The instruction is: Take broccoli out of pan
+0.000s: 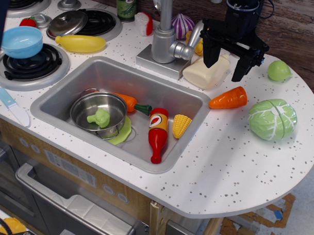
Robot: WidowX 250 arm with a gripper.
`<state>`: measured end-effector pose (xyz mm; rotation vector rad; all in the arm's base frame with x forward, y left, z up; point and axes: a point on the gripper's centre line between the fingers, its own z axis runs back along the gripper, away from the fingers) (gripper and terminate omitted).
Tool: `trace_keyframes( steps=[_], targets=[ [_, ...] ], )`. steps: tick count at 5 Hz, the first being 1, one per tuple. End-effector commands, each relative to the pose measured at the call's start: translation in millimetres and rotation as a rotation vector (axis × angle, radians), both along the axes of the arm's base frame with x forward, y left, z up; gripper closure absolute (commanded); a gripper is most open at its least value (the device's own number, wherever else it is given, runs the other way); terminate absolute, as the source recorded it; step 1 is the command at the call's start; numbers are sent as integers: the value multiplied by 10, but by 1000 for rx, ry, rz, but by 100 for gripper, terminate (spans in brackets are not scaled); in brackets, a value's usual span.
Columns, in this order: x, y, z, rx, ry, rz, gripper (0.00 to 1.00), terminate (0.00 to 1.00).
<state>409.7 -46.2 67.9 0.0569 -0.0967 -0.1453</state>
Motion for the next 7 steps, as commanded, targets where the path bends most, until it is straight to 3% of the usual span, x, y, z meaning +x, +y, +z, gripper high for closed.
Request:
trace_keyframes(
  steps=[1,2,3,4,5,7],
  targets=[
    [0,0,0,0,0,0,0,0],
    [-82,258,238,84,71,94,0,0],
    [-249,538,311,179,79,170,0,0],
    [-466,858,301,213,41,207,0,0],
    [-676,1094,217,201,25,220,0,0],
    [-915,1419,-243,155,-42,216,0,0]
  ],
)
